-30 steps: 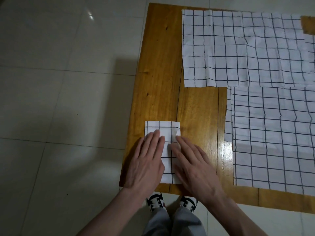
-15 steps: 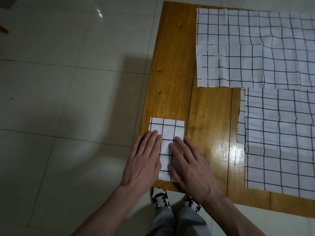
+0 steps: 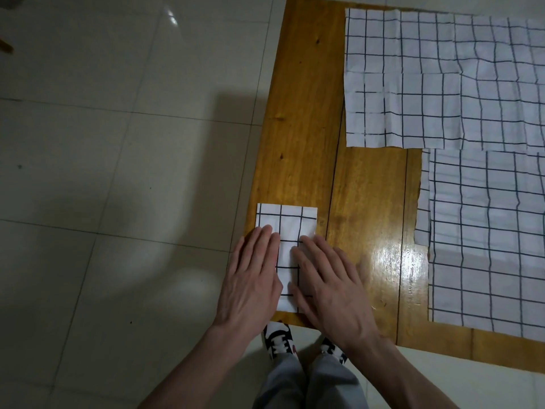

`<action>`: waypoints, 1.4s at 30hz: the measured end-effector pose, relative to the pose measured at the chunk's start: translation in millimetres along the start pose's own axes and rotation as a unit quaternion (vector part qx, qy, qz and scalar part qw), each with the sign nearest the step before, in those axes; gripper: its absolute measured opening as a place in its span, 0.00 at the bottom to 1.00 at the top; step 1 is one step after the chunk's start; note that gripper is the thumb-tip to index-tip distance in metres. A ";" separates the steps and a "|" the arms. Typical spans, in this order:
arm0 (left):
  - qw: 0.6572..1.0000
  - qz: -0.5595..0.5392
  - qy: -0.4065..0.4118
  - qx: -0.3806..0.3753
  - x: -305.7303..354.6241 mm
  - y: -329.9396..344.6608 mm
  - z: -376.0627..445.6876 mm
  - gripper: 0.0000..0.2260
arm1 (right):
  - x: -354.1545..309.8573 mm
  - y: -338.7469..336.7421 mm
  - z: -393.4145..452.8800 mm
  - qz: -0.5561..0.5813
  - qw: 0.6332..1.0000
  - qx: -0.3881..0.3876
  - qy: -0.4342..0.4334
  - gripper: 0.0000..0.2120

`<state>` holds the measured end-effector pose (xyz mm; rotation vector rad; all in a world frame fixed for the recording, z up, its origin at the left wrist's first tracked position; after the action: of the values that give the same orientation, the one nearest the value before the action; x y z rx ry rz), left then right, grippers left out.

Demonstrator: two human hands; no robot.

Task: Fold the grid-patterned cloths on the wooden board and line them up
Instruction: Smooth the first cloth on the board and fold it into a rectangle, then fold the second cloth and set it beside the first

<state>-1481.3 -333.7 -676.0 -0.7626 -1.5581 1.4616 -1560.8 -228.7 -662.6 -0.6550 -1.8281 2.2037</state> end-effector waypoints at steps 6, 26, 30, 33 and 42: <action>1.000 -0.004 0.006 -0.006 -1.2 0.0 -0.1 0.29 | 0.6 -2.0 2.1 -0.004 1.000 0.002 0.010 0.29; 0.993 -0.110 0.012 0.035 62.9 -178.2 58.7 0.28 | 54.8 -183.6 19.8 0.073 0.973 0.062 0.210 0.29; 0.989 -0.132 0.022 0.060 89.7 -237.4 76.0 0.27 | 65.0 -255.3 15.8 0.078 0.962 0.110 0.238 0.29; 0.986 -0.140 0.033 0.082 111.4 -272.4 86.8 0.27 | 71.8 -298.6 9.3 0.086 0.951 0.136 0.266 0.29; 0.982 -0.151 0.027 0.108 175.8 -306.5 106.0 0.26 | 114.8 -364.6 -22.0 0.102 0.928 0.185 0.306 0.29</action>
<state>-1619.9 -270.6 -340.1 -0.4146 -1.3782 1.3434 -1696.5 -82.9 -335.6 -1.3045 -1.0434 2.0413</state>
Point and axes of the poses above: each hand's wrist, its own z-axis towards the middle knuckle, its own y-axis out of the palm, x = y × z, the point moved 9 cm from there along z, towards the middle knuckle, and after that the axes turned 11 degrees about x, right-handed, at the moved point
